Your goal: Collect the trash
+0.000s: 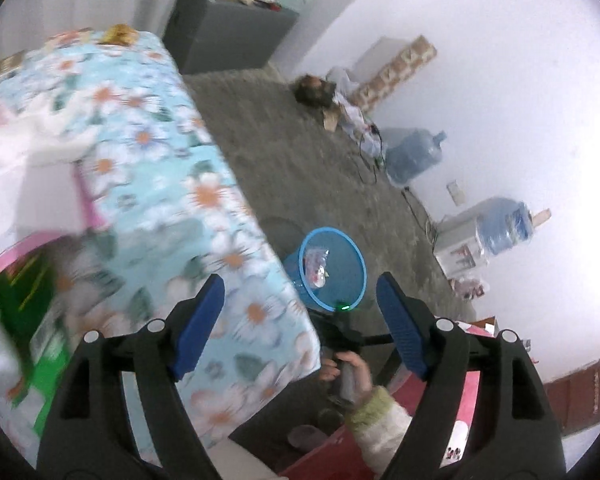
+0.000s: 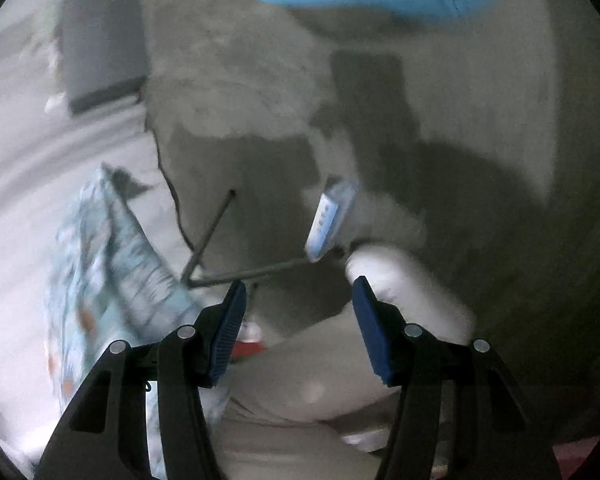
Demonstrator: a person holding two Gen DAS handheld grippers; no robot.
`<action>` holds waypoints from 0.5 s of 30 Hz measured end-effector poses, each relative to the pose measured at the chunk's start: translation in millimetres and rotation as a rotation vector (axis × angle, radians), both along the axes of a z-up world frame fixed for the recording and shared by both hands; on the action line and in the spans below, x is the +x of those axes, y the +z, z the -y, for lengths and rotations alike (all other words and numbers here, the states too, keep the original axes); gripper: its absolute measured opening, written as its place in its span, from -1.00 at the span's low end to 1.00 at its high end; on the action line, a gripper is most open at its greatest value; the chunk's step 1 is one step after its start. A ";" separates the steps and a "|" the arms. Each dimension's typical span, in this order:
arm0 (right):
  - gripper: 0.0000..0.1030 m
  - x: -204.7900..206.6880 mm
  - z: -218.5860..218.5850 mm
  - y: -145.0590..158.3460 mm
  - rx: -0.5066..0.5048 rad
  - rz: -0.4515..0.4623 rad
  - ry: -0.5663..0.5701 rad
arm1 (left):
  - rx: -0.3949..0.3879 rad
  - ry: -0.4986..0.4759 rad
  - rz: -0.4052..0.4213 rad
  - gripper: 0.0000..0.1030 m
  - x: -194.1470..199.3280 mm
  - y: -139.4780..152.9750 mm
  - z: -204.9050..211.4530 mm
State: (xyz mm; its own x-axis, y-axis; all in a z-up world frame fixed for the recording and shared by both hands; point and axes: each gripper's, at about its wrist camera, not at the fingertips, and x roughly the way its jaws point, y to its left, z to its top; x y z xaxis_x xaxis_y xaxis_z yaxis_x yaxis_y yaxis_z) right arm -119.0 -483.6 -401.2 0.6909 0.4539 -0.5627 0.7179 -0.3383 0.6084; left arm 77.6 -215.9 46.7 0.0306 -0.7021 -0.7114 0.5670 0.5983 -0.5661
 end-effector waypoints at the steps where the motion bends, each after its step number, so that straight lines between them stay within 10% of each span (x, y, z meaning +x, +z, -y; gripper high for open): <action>1: 0.05 2.9 -8.3 -15.5 0.041 -0.010 -0.033 | -0.007 0.010 0.001 0.44 -0.5 1.9 -10.9; 15: 0.05 112.4 -47.4 -140.0 0.180 -0.140 -0.071 | -0.019 0.165 0.087 0.45 8.4 23.2 -115.6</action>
State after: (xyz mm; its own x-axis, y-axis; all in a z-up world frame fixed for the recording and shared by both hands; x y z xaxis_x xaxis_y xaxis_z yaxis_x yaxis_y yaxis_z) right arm -6.6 -436.2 -541.2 0.6454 0.5090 -0.5696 0.7617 -0.4850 0.4296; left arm 86.0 -100.3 69.9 0.2069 -0.6959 -0.6876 0.5094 0.6767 -0.5316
